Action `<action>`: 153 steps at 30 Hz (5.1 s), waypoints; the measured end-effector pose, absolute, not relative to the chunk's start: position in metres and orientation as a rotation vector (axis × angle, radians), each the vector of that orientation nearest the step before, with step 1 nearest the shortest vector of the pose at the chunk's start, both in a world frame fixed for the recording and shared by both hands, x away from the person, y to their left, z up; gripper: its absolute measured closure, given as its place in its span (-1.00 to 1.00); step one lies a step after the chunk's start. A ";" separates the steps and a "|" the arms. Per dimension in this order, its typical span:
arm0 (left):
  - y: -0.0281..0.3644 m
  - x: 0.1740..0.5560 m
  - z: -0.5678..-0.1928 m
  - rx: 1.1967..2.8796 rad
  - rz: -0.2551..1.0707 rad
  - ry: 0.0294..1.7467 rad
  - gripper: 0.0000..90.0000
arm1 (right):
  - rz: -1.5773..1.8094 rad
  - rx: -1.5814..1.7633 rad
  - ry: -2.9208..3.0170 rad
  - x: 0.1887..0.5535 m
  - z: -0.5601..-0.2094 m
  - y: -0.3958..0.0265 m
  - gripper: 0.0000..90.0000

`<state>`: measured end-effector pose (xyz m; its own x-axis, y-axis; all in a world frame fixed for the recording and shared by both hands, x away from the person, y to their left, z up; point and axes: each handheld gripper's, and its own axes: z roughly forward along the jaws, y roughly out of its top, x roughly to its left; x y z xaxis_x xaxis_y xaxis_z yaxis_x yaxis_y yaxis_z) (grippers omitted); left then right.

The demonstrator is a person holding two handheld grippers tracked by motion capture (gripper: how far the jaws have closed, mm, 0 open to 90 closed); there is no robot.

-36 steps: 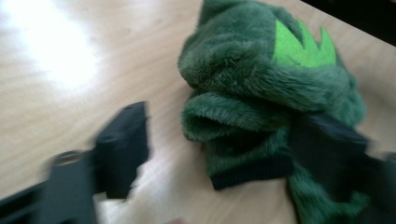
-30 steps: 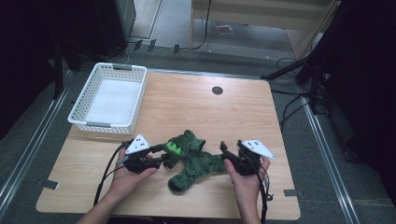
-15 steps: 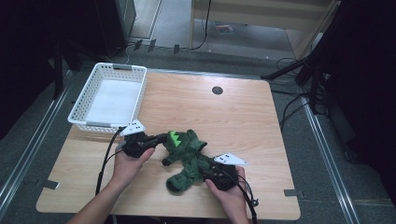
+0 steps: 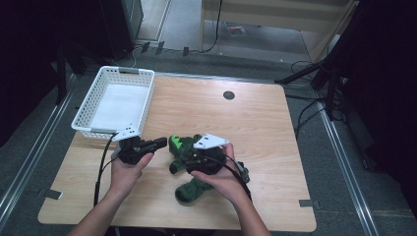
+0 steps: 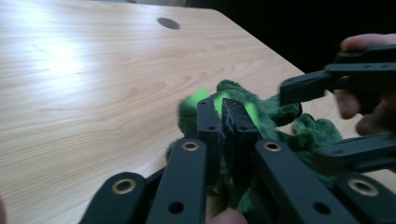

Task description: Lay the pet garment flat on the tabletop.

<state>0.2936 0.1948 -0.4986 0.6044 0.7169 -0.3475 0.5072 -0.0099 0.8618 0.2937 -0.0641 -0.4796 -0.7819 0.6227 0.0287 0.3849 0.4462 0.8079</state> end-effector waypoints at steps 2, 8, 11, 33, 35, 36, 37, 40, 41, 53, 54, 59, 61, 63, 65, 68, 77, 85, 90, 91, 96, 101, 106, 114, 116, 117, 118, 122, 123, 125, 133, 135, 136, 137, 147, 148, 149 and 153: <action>0.202 0.291 -0.499 1.642 0.234 1.047 0.87 | 1.127 0.894 2.465 0.309 -0.485 -0.051 -0.27; 0.216 0.283 -0.503 1.628 0.253 1.091 0.72 | 0.975 1.207 2.399 0.359 -0.507 -0.057 0.31; 0.218 0.280 -0.505 1.624 0.272 1.127 0.58 | 1.039 1.218 2.358 0.360 -0.500 -0.058 0.32; 0.141 0.343 -0.532 1.848 0.381 1.340 0.18 | 1.056 1.196 2.646 0.429 -0.517 -0.058 0.80; 0.137 0.347 -0.533 1.875 0.357 1.329 0.46 | 1.127 1.225 2.611 0.427 -0.515 -0.066 0.95; 0.136 0.349 -0.533 1.878 0.351 1.321 0.67 | 1.149 1.237 2.571 0.424 -0.514 -0.070 0.97; 0.136 0.351 -0.532 1.884 0.339 1.311 0.89 | 1.215 1.254 2.494 0.419 -0.510 -0.082 0.99; 0.135 0.357 -0.527 1.891 0.334 1.274 0.97 | 1.278 1.262 2.438 0.414 -0.506 -0.092 0.99; 0.135 0.359 -0.523 1.890 0.330 1.260 0.99 | 1.322 1.263 2.413 0.411 -0.504 -0.098 0.99; 0.146 0.385 -0.515 1.811 0.304 1.312 0.52 | 1.263 1.371 2.210 0.393 -0.503 -0.156 0.90; 0.146 0.385 -0.515 1.807 0.302 1.317 0.37 | 1.305 1.377 2.220 0.392 -0.502 -0.160 0.82; 0.148 0.385 -0.521 1.799 0.328 1.364 0.06 | 1.363 1.321 2.252 0.395 -0.491 -0.155 0.32; 0.146 0.386 -0.521 1.804 0.343 1.376 0.04 | 1.305 1.316 2.278 0.401 -0.489 -0.144 -0.01; 0.142 0.386 -0.520 1.828 0.351 1.372 0.05 | 1.221 1.278 2.326 0.405 -0.490 -0.130 -0.12; 0.136 0.384 -0.519 1.868 0.387 1.342 0.05 | 1.155 1.199 2.383 0.408 -0.491 -0.112 -0.16; 0.133 0.384 -0.520 1.888 0.363 1.314 0.05 | 1.114 1.145 2.442 0.416 -0.493 -0.095 -0.20; 0.120 0.389 -0.529 2.026 0.383 1.263 0.56 | 0.857 1.130 2.488 0.436 -0.527 -0.065 0.74; 0.115 0.412 -0.525 2.087 0.388 1.198 0.94 | 0.990 1.198 2.323 0.439 -0.511 -0.096 0.98; 0.115 0.415 -0.522 2.090 0.426 1.216 0.64 | 0.962 1.199 2.316 0.425 -0.516 -0.111 0.98; 0.116 0.411 -0.520 2.067 0.425 1.218 0.59 | 0.985 1.223 2.302 0.423 -0.514 -0.114 0.98; 0.123 0.392 -0.512 2.048 0.480 1.232 0.62 | 1.042 1.316 2.206 0.408 -0.508 -0.138 0.98; 0.133 0.394 -0.513 1.965 0.422 1.277 0.54 | 1.141 1.350 2.218 0.400 -0.502 -0.157 0.65; 0.114 0.402 -0.521 1.965 0.355 1.221 0.21 | 1.262 1.302 2.256 0.399 -0.493 -0.166 0.23; 0.086 0.431 -0.533 1.961 0.313 1.270 0.07 | 1.422 1.384 2.170 0.427 -0.481 -0.154 0.56; 0.081 0.431 -0.535 1.985 0.310 1.244 0.30 | 1.397 1.419 2.177 0.436 -0.484 -0.142 0.57; 0.079 0.430 -0.536 2.005 0.321 1.223 0.48 | 1.345 1.438 2.204 0.439 -0.489 -0.136 0.57; 0.078 0.429 -0.536 2.032 0.329 1.212 0.65 | 1.268 1.462 2.235 0.441 -0.495 -0.131 0.58; 0.085 0.428 -0.538 2.024 0.334 1.235 0.88 | 1.044 1.471 2.328 0.441 -0.517 -0.128 0.62; 0.088 0.428 -0.540 2.018 0.334 1.249 0.88 | 0.998 1.482 2.318 0.440 -0.520 -0.131 0.67; 0.094 0.428 -0.542 1.975 0.317 1.260 0.89 | 0.941 1.517 2.331 0.440 -0.527 -0.137 0.69; 0.097 0.416 -0.535 1.917 0.316 1.117 0.45 | 1.123 1.542 2.238 0.439 -0.519 -0.153 0.53; 0.099 0.417 -0.534 1.893 0.328 1.137 0.43 | 1.258 1.556 2.196 0.439 -0.515 -0.155 0.46; 0.099 0.419 -0.535 1.891 0.325 1.154 0.45 | 1.292 1.568 2.187 0.439 -0.514 -0.155 0.42; 0.099 0.420 -0.536 1.898 0.314 1.156 0.49 | 1.331 1.584 2.194 0.440 -0.515 -0.153 0.37; 0.089 0.409 -0.543 2.126 0.433 1.015 1.00 | 1.047 1.504 2.218 0.436 -0.536 -0.142 0.88; 0.090 0.410 -0.543 2.116 0.416 1.029 1.00 | 1.050 1.515 2.207 0.437 -0.537 -0.145 0.88; 0.092 0.411 -0.542 2.097 0.408 1.047 1.00 | 1.064 1.519 2.208 0.438 -0.537 -0.147 0.88; 0.108 0.418 -0.536 1.898 0.302 1.150 0.57 | 1.146 1.464 2.215 0.438 -0.532 -0.149 0.70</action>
<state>0.4180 0.1082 -0.5359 0.5432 0.8109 -0.2176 0.5992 -0.1928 0.7771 0.4381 -0.1491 -0.5323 -0.4643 0.8614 0.2058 0.6659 0.1863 0.7224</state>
